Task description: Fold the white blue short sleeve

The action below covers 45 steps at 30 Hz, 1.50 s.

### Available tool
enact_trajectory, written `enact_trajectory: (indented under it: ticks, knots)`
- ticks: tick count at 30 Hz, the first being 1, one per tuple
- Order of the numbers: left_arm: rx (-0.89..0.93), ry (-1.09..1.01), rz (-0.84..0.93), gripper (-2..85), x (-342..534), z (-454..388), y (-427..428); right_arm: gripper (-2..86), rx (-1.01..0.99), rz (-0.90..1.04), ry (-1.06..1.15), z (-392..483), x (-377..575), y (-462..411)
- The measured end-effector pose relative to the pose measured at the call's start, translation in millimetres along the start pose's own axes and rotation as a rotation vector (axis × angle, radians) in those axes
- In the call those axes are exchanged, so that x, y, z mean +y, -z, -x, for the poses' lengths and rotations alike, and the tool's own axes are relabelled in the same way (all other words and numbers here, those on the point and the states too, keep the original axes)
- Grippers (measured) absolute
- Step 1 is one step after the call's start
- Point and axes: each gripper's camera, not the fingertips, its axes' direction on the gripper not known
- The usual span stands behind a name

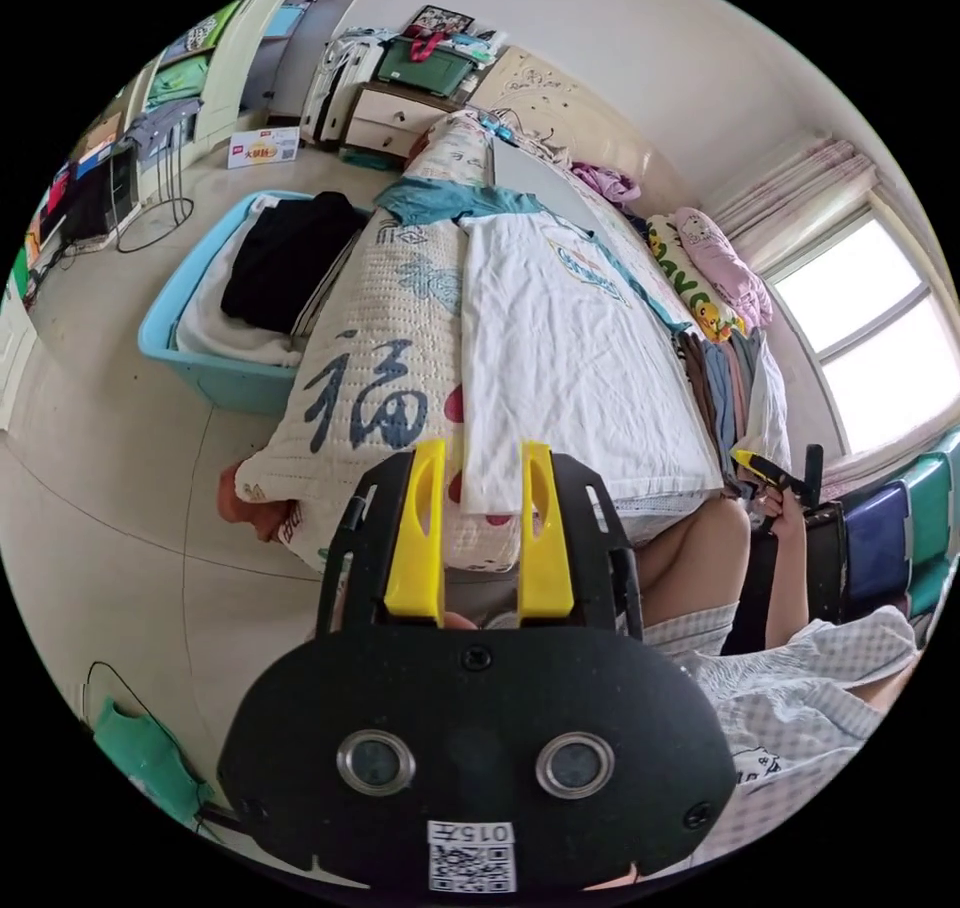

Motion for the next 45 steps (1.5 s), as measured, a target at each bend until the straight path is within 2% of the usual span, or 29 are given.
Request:
enact_trajectory:
  ticks: [9, 12, 23, 30, 39, 45]
  knots:
    - [-0.062, -0.024, 0.026, 6.4, 0, -15, 7, 8.1, -0.01, 0.028, -0.003, 27, 3, 9]
    - [-0.009, -0.075, 0.06, 0.8, 2, -20, 4, 4.3, -0.063, 0.167, 0.049, 46, 10, -10]
    - [-0.069, -0.109, 0.017, -0.6, 12, -24, 26, -0.3, 0.059, 0.114, 0.027, 84, 30, -1]
    - [-0.203, -0.147, 0.169, -0.6, 4, -42, -31, -0.3, 0.165, 0.185, 0.074, 124, 27, -22]
    - [-0.38, -0.233, 0.144, -0.3, 26, -75, -71, -0.3, 0.22, 0.18, 0.1, 158, 32, -27]
    - [-0.332, -0.215, 0.145, 0.1, 31, -60, -91, -0.1, 0.156, 0.185, 0.062, 162, 30, -20]
